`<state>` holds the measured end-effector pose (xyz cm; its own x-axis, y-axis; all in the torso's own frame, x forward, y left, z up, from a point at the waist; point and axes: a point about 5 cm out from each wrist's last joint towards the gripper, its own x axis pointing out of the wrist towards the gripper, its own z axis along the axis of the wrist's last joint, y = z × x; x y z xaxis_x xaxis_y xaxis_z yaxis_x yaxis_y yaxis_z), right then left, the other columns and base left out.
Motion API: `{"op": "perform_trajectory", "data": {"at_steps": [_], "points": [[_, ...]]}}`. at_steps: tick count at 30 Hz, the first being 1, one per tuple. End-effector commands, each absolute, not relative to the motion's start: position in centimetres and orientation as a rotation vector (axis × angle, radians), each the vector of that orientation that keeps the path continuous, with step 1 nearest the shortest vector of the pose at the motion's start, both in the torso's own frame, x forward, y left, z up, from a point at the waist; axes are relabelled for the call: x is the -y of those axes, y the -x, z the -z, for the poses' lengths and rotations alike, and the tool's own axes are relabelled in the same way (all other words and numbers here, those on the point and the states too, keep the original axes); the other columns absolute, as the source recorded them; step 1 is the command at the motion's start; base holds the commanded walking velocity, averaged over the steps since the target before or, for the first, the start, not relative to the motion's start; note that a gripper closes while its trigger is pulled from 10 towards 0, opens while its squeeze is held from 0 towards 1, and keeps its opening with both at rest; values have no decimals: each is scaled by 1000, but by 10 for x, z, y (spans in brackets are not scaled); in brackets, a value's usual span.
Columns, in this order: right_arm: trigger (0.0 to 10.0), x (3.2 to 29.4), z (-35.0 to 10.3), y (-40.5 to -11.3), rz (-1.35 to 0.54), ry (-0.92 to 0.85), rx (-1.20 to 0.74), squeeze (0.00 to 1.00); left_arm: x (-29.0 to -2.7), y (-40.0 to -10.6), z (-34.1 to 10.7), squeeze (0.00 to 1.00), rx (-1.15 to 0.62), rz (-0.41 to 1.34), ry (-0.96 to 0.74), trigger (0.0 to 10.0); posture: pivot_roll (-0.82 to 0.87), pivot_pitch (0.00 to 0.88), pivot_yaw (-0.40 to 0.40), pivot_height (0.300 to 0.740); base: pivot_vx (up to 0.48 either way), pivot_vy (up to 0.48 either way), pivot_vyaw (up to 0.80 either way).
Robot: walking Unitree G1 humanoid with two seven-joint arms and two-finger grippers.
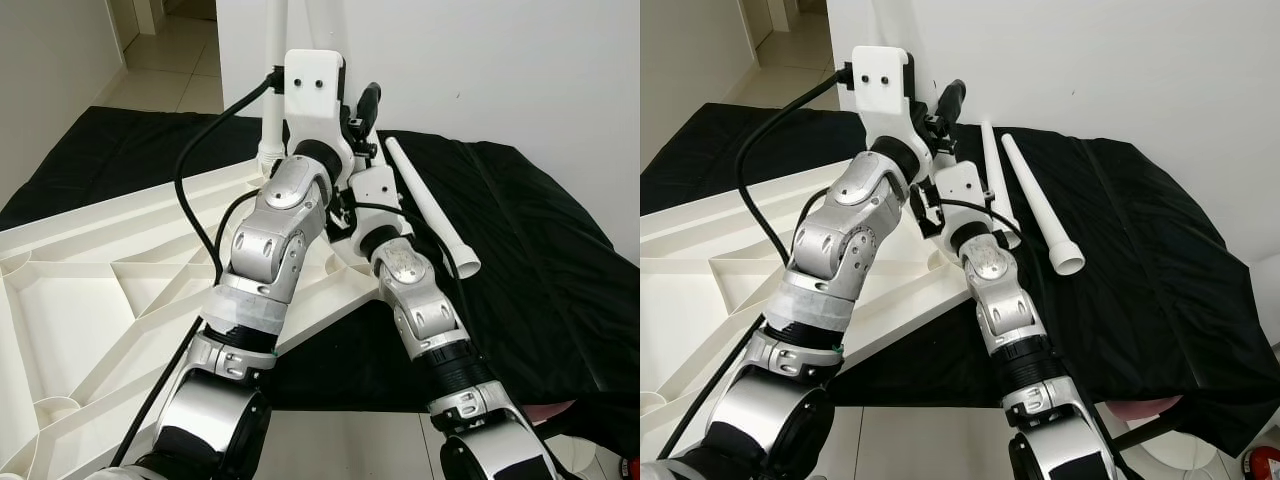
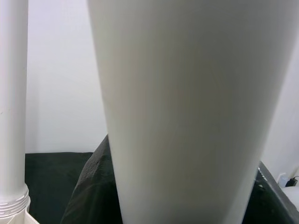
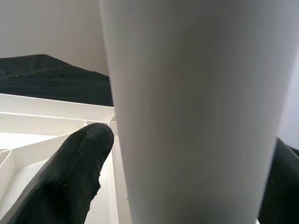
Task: Building children table
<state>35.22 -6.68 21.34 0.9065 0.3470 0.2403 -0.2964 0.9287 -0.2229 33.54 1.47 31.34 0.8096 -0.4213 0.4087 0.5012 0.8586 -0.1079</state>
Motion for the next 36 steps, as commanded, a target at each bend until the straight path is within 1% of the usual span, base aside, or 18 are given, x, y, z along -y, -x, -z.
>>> {"op": "perform_trajectory", "data": {"at_steps": [1, 2, 3, 6, 7, 8, 9, 10, 11, 12, 13, 24, 25, 26, 27, 36], "points": [[10000, 71, -211, -355, -311, 182, 260, 0, -10, -331, -314, 0, 386, 512, 210, 10000, 14, 0, -92, 740, 0, 0, 0], [9412, 71, -211, -355, -310, 184, 258, 0, -9, -330, -314, 0, 385, 513, 211, 10000, 14, 0, -92, 740, 0, 0, 0], [6784, 71, -211, -355, -310, 181, 256, 0, -8, -330, -314, 0, 385, 515, 212, 10000, 14, 0, -92, 740, 0, 0, 0], [6784, 71, -211, -356, -309, 179, 254, 0, -8, -329, -314, 0, 385, 516, 212, 10000, 14, 0, -92, 740, 0, 0, 0], [3333, 71, -211, -356, -310, 173, 249, 0, -7, -329, -315, 0, 385, 517, 212, 10000, 12, 0, -91, 740, 0, 0, 0], [3333, 71, -211, -356, -310, 173, 249, 0, -7, -329, -315, 0, 385, 517, 212, 10000, 12, 0, -91, 740, 0, 0, 0], [2196, 71, -210, -356, -310, 171, 246, 0, -7, -328, -315, 0, 385, 518, 210, 10000, 12, 0, -91, 740, 0, 0, 0], [2196, 71, -210, -356, -310, 171, 246, 0, -7, -328, -315, 0, 385, 518, 210, 10000, 12, 0, -91, 740, 0, 0, 0], [471, 70, -209, -356, -309, 169, 239, 0, -7, -328, -315, 0, 385, 517, 210, 10000, 14, 0, -92, 740, 0, 0, 0], [471, 70, -209, -356, -309, 169, 239, 0, -7, -328, -315, 0, 385, 517, 210, 10000, 14, 0, -92, 740, 0, 0, 0], [0, 70, -208, -356, -309, 168, 231, 0, -7, -328, -315, 0, 386, 517, 209, 10000, 14, 0, -92, 740, 0, 0, 0], [0, 70, -202, -356, -292, 160, 198, 0, -7, -326, -316, 0, 390, 516, 203, 10000, 18, 0, -93, 740, 0, 0, 0], [3451, 72, -202, -358, -269, 156, 191, 0, -6, -325, -316, 0, 391, 519, 198, 10000, 18, 0, -94, 740, 0, 0, 0], [3451, 72, -202, -358, -269, 156, 191, 0, -6, -325, -316, 0, 391, 519, 198, 10000, 18, 0, -94, 740, 0, 0, 0], [10000, 72, -202, -358, -263, 158, 191, 0, -5, -325, -317, 0, 394, 523, 197, 10000, 19, 0, -93, 740, 0, 0, 0], [10000, 73, -202, -359, -250, 153, 186, 0, -3, -322, -319, 0, 413, 548, 188, 10000, 18, 0, -90, 740, 0, 0, 0]]}}
